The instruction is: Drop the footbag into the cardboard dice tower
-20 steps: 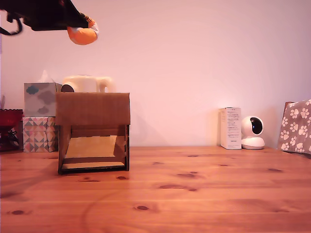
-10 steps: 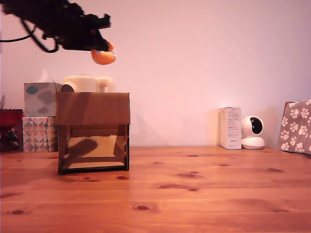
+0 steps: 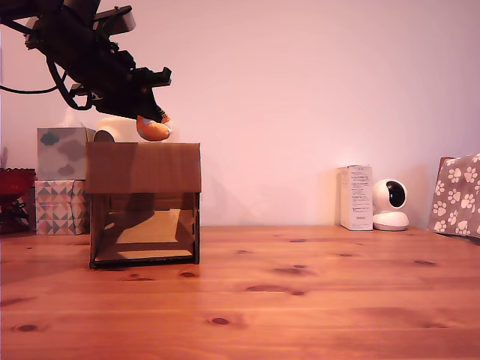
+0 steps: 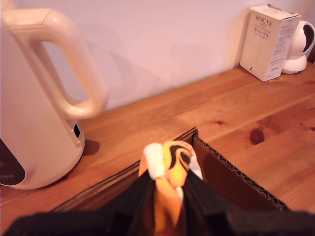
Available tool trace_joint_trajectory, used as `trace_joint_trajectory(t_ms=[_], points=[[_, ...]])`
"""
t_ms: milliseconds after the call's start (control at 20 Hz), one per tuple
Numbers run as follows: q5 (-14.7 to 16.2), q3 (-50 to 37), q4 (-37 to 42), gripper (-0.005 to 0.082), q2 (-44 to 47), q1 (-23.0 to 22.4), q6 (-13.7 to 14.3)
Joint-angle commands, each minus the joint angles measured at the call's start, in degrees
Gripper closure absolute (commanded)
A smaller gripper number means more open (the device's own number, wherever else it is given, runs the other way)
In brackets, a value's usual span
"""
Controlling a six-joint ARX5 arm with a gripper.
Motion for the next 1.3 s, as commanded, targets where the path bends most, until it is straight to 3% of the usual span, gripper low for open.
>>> trace_joint_trajectory(t_ms=[0, 150, 200, 250, 350, 450, 550, 750, 850, 1250], points=[[0.04, 1.07, 0.81, 0.0598, 0.09, 0.02, 1.29], [0.04, 1.07, 0.55, 0.013, -0.07, 0.0, 3.45], [-0.02, 1.09, -0.24, 0.0099, -0.35, -0.02, 3.52], [-0.07, 1.16, -1.36, 0.0123, -0.81, -0.13, 3.5], [0.0, 1.18, -3.74, 0.0259, -2.34, -0.22, 3.52], [0.35, 1.18, -6.84, 0.0481, -4.76, -0.22, 3.52], [1.22, 1.18, -10.67, 0.077, -7.23, -0.22, 3.23], [2.86, 0.92, -16.85, 0.0793, -10.64, -0.22, 2.82], [5.81, 0.17, -17.59, 0.0793, -10.95, -0.22, 2.8], [12.33, -11.93, -8.15, 0.0793, -17.79, -0.33, 1.29]])
